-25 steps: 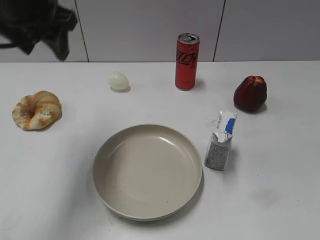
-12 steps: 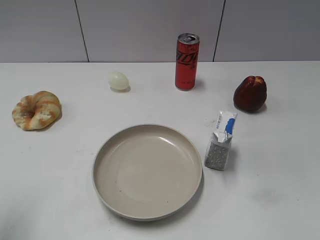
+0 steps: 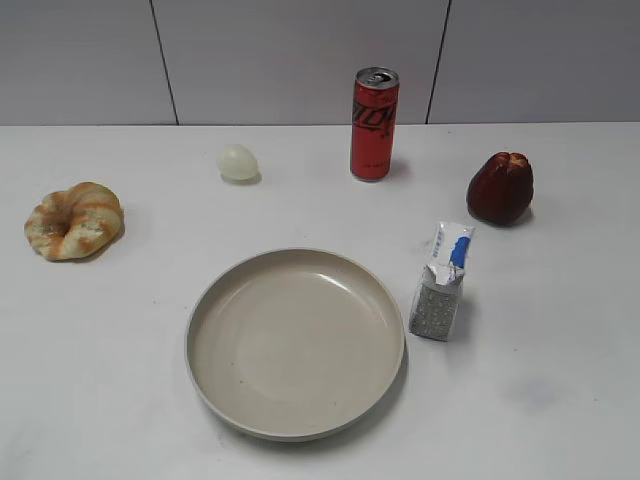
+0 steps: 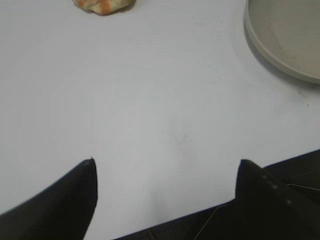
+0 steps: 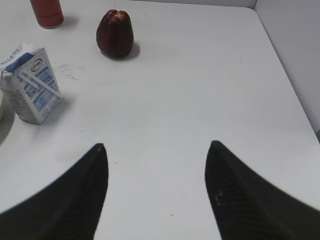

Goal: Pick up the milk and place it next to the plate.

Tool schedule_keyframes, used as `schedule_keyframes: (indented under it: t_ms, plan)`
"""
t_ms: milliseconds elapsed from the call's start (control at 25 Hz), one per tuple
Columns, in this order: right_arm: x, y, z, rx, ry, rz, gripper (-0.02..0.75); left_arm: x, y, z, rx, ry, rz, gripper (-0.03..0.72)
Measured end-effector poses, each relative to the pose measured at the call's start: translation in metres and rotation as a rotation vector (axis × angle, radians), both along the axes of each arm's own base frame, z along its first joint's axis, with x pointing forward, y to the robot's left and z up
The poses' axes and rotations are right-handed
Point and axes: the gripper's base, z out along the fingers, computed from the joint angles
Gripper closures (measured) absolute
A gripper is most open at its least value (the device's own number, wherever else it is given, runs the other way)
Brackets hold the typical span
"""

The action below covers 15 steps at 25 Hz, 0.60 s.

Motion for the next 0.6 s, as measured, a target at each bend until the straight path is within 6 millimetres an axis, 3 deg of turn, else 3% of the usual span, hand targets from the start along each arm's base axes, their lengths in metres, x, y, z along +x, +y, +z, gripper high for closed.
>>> schedule_keyframes:
  t_ms: [240, 600]
  plan:
    - [0.0, 0.0, 0.0, 0.0, 0.0, 0.0, 0.272, -0.0026, -0.0001, 0.0005, -0.005, -0.024, -0.02, 0.051]
    - [0.0, 0.0, 0.0, 0.0, 0.0, 0.0, 0.272, -0.0048, 0.001, 0.0013, -0.01, -0.041, -0.012, 0.216]
